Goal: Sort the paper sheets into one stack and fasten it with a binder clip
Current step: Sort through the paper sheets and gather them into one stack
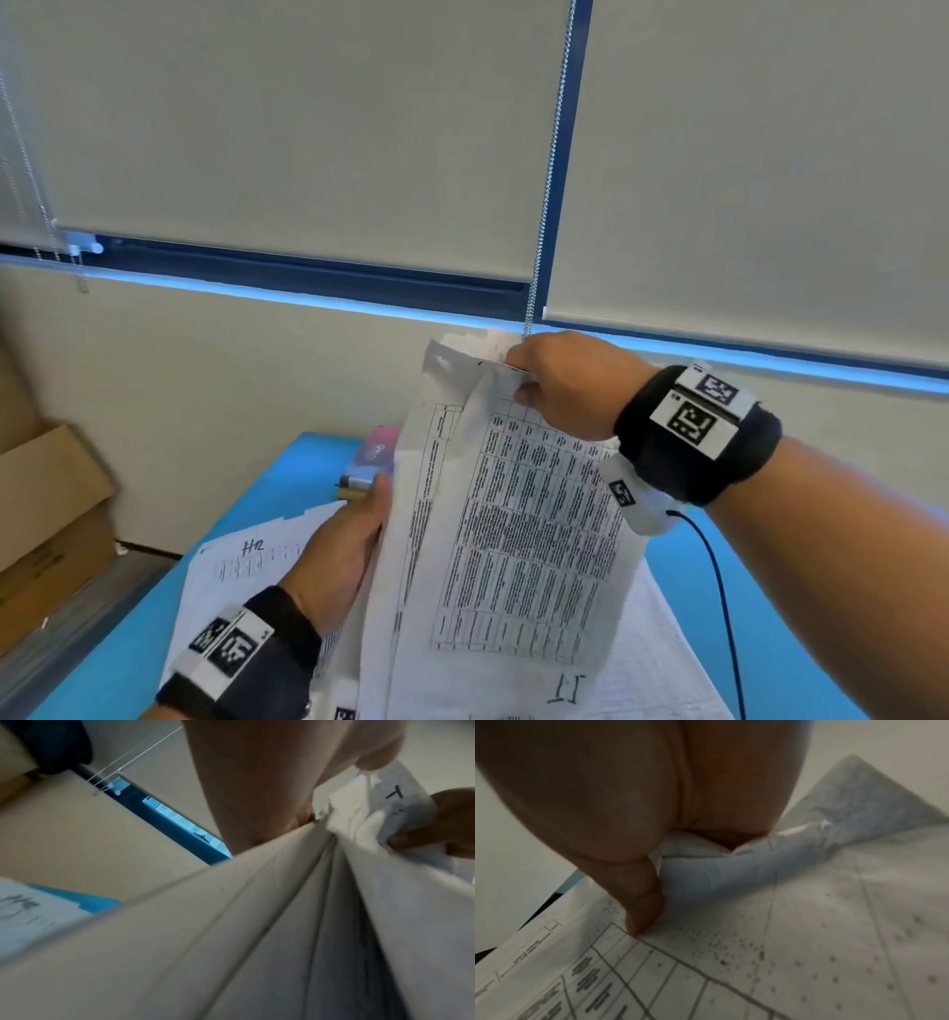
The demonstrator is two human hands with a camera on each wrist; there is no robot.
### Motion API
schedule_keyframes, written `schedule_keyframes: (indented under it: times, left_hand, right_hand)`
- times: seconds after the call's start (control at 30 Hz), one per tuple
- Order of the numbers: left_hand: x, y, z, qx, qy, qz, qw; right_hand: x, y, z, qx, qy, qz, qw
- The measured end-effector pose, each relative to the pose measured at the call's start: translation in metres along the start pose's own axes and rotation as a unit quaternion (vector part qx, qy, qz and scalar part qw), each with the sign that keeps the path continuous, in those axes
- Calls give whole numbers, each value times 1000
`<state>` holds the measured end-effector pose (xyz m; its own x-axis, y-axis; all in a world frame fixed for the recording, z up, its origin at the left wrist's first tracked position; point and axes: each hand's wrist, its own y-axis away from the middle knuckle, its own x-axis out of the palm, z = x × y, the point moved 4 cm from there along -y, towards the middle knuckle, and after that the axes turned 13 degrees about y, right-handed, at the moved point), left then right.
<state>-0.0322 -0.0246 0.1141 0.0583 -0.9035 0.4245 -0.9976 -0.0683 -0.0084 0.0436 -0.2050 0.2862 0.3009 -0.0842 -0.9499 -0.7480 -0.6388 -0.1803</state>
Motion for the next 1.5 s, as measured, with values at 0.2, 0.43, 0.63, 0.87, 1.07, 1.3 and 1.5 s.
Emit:
schedule_keyframes:
  times: [0.2,0.43,0.63,0.87,1.07,1.3,1.5]
  left_hand:
    - [-6,0,13,35,-214,-33,976]
    - [-10,3,27,66,-191,-112,973]
    - [-28,5,28,95,-130,-183,970]
    - [-44,8,20,103,-39,-195,975]
    - [-43,8,25,129,52,-238,961]
    - [-56,7,44,87,65,-205,973]
    - [-62,-1,49,66,31,-227,971]
  right_hand:
    - [7,0,15,-6,0,6,1000]
    - [4,5,31,-29,15,-39,999]
    - [11,34,-14,129,-143,-301,934]
    - [137,57,-13,260,-622,-169,719]
    - [160,45,33,212,-655,-181,702]
    - [177,58,32,191,-723,-197,634]
    - [181,52,39,208,-642,-166,719]
